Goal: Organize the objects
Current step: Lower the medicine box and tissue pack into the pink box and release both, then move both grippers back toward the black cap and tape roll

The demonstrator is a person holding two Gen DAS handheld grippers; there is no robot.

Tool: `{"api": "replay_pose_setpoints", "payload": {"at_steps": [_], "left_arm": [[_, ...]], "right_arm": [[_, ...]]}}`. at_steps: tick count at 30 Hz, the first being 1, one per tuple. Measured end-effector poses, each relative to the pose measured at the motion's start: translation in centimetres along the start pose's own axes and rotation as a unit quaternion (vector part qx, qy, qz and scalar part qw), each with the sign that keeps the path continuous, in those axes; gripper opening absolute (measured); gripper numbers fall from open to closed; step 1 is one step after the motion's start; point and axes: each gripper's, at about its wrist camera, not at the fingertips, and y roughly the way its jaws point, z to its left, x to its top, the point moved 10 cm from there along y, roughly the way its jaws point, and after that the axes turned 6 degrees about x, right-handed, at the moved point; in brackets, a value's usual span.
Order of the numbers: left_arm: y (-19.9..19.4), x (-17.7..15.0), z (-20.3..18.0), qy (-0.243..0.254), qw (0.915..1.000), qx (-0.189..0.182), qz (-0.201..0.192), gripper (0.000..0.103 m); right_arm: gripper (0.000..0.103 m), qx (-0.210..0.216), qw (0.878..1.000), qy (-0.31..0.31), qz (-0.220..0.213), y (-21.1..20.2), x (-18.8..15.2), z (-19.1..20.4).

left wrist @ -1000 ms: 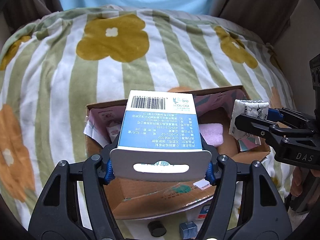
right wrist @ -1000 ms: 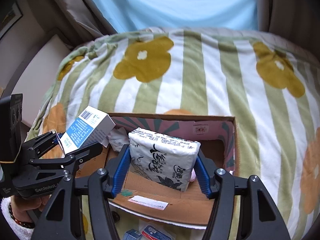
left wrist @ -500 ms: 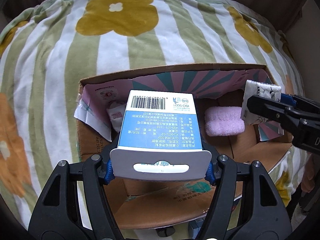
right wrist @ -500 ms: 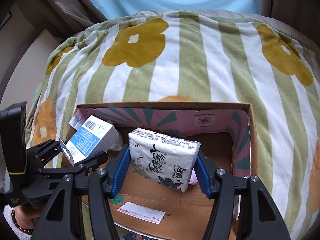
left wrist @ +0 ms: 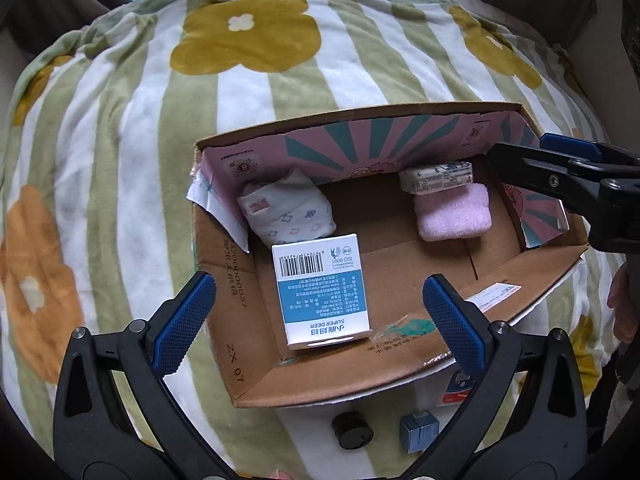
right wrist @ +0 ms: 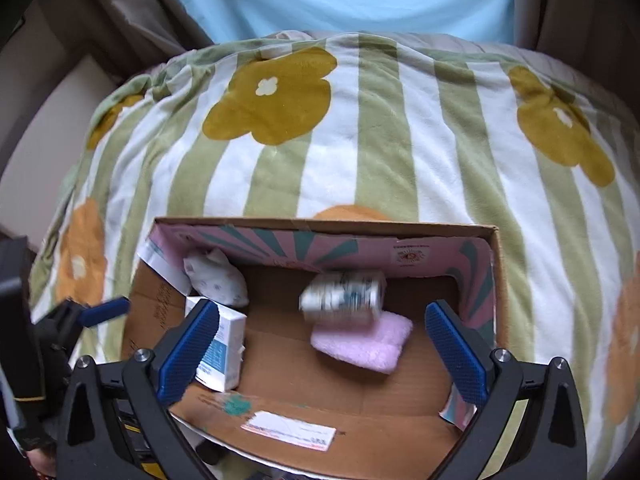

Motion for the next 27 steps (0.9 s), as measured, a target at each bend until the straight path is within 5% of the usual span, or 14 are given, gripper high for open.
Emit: {"api": "replay_pose_setpoints", "payload": {"at_steps": [18,27], "left_arm": [[-8.9,-3.7,2.5,-0.015,0.9975,0.007,-0.069,0.103],[-17.4,-6.0,2.8,0.016,0.9869,0.049,-0.153,0.103]], "right_arm": [[0.102,0.008,0.997,0.014,-0.082,-7.8,-2.1,2.5],[0.102,0.048,0.982,-0.036,-0.180,-16.5,-4.0,7.1]]}}
